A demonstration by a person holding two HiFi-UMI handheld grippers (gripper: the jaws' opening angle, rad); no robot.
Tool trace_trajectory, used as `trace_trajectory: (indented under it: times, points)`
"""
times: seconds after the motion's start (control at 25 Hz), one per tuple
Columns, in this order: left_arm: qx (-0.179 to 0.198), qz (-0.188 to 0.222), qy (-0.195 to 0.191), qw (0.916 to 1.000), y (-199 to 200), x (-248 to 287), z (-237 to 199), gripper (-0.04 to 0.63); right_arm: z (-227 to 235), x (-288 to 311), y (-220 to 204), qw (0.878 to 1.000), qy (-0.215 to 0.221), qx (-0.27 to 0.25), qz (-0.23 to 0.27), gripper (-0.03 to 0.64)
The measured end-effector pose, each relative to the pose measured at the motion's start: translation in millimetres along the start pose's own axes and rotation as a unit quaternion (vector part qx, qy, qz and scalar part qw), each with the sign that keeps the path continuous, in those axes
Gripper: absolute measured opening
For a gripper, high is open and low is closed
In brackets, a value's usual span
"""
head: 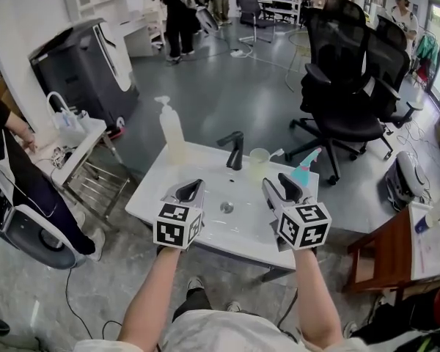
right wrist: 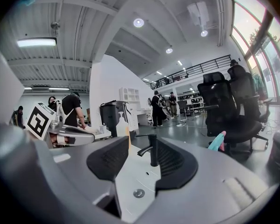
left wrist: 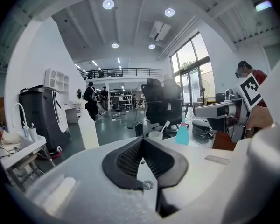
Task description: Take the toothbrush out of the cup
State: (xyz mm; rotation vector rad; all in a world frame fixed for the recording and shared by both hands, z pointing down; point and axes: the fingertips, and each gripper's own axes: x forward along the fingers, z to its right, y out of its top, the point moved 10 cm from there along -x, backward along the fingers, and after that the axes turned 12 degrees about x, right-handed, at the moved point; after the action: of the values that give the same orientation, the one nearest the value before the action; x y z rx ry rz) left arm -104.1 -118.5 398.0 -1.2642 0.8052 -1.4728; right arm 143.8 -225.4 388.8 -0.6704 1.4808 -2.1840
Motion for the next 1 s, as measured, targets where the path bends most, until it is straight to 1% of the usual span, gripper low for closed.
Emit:
trace_trajectory:
  times: [0.24, 0.48, 0.72, 1.0]
  points:
    - [0.002, 0.006, -0.026, 0.9997, 0, 35, -16, 0.005, 12, 26, 3, 1.0, -0.024, 0.002, -0.001, 0.172]
    - [0.005, 0.017, -0.045, 0.9988, 2, 80, -55, 0.005, 20, 73, 12, 0.999, -0.045, 0.0, 0.003, 0.181]
    - [0.018, 0.029, -0.085, 0.9958, 14, 125, -102, 0.005, 16, 127, 27, 0.997, -0.076, 0.005, 0.005, 0.187]
    - [0.033, 0.044, -0.136, 0.9892, 20, 169, -146, 0.005, 7, 173, 37, 0.993, -0.119, 0.009, 0.013, 0.199]
